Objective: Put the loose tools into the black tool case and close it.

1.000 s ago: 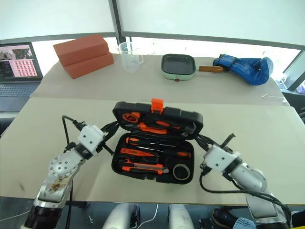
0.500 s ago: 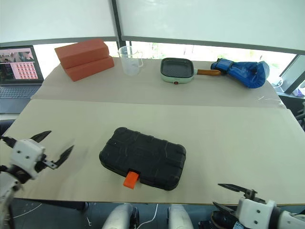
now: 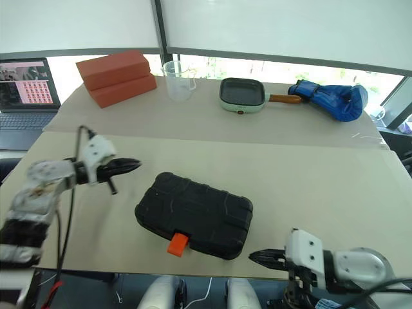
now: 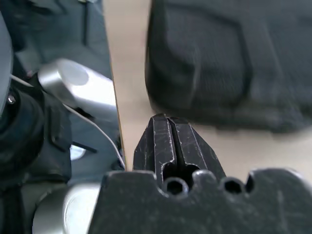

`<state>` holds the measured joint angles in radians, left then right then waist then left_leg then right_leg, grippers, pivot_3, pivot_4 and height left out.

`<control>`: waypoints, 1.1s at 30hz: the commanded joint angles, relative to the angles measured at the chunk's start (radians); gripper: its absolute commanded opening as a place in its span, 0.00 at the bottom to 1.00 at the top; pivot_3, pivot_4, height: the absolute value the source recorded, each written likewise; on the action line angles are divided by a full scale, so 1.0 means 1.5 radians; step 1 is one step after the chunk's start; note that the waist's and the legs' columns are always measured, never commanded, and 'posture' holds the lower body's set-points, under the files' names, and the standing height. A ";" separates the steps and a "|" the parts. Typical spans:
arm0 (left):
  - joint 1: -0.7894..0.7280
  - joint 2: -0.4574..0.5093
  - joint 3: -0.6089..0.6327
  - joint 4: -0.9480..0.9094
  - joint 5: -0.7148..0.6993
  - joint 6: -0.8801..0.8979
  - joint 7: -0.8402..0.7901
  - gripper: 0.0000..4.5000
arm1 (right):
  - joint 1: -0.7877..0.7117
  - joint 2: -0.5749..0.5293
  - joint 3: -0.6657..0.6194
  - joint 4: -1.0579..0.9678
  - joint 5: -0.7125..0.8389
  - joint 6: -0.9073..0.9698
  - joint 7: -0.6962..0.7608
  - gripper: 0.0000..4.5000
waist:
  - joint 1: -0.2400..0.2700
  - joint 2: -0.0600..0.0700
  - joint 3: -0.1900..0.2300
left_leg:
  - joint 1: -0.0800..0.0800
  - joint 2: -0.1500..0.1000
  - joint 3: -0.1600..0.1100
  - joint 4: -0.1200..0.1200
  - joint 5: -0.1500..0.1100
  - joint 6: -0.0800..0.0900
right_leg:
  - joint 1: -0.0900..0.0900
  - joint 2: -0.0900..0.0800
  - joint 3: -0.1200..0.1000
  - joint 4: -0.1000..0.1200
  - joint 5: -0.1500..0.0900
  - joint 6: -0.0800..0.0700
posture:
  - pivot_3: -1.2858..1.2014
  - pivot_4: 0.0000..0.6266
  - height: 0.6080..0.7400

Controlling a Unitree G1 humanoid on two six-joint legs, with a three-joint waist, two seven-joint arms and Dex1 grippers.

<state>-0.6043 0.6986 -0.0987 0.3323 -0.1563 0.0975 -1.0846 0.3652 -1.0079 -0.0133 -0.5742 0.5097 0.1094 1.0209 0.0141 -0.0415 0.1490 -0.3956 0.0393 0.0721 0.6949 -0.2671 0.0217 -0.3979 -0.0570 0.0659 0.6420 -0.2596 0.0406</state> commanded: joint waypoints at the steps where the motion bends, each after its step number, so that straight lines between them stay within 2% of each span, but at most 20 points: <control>1: -0.045 -0.008 -0.028 0.049 0.037 -0.054 -0.023 0.01 | -0.015 0.005 0.030 -0.026 0.018 0.044 0.027 0.00 | 0.000 0.000 0.000 | -0.003 0.000 0.000 0.000 0.000 0.000 | -0.003 0.000 0.000 0.000 0.000 0.000 | 0.52 0.24 1.00; 7: -0.082 -0.023 -0.062 0.090 0.062 -0.097 -0.065 0.01 | -0.070 0.043 0.099 -0.050 0.003 0.090 0.024 0.00 | -0.005 0.000 0.000 | -0.006 0.000 -0.004 0.000 0.000 0.000 | -0.006 0.000 0.001 0.000 0.000 0.001 | 0.52 0.24 1.00; 13: -0.085 -0.025 -0.078 0.065 0.053 -0.095 -0.123 0.01 | -0.125 0.103 0.117 -0.036 -0.014 0.122 -0.021 0.00 | -0.001 0.000 0.000 | -0.006 -0.001 -0.004 0.001 0.000 0.000 | -0.006 -0.001 0.000 0.001 0.000 0.002 | 0.52 0.24 1.00; 16: -0.059 -0.006 -0.091 0.019 0.048 -0.089 -0.169 0.01 | -0.134 0.142 0.088 -0.005 -0.038 0.116 -0.070 0.00 | -0.003 0.000 0.000 | -0.006 -0.001 -0.004 0.002 0.000 0.000 | -0.006 -0.001 0.000 0.002 0.000 0.002 | 0.52 0.24 1.00; 20: 0.007 0.050 -0.101 -0.066 0.035 -0.068 -0.225 0.01 | -0.147 0.159 0.011 0.054 -0.060 0.122 -0.121 0.00 | -0.013 0.000 0.000 | -0.005 -0.001 -0.004 0.002 0.000 0.000 | -0.006 -0.001 0.001 0.003 0.000 0.002 | 0.52 0.24 1.00; 25: 0.046 0.074 -0.077 -0.124 0.019 -0.031 -0.226 0.01 | -0.151 0.159 -0.029 0.094 -0.077 0.114 -0.127 0.00 | -0.003 0.000 0.000 | -0.004 -0.002 -0.004 0.002 0.000 0.001 | -0.004 -0.002 0.001 0.003 0.000 0.002 | 0.52 0.24 1.00; 30: 0.013 0.063 -0.044 -0.110 0.017 -0.001 -0.183 0.01 | -0.134 0.154 -0.048 0.096 -0.071 0.105 -0.108 0.00 | -0.001 0.000 0.000 | -0.005 -0.002 -0.004 0.002 0.000 0.001 | -0.005 -0.002 0.001 0.003 0.000 0.002 | 0.52 0.24 1.00; 32: -0.029 0.049 -0.024 -0.119 -0.023 0.083 -0.175 0.01 | -0.118 0.149 -0.066 0.092 -0.061 0.101 -0.094 0.00 | 0.001 0.000 0.000 | -0.006 -0.002 -0.004 0.002 0.000 0.001 | -0.005 -0.002 0.000 0.003 0.000 0.002 | 0.52 0.24 1.00; 33: -0.057 0.039 -0.014 -0.140 -0.064 0.164 -0.174 0.01 | -0.108 0.146 -0.079 0.089 -0.049 0.104 -0.083 0.00 | 0.001 0.000 0.000 | -0.006 -0.002 -0.004 0.003 0.000 0.001 | -0.005 -0.002 0.000 0.003 0.000 0.002 | 0.52 0.24 1.00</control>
<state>-0.6052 0.7733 -0.1808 0.1870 -0.1472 0.1724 -1.3605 0.1844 -0.7733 -0.0705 -0.4125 0.3991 0.2861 0.8677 0.0156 -0.0419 0.1493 -0.4054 0.0363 0.0650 0.6996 -0.2671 0.0227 -0.4058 -0.0595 0.0655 0.6465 -0.2602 0.0438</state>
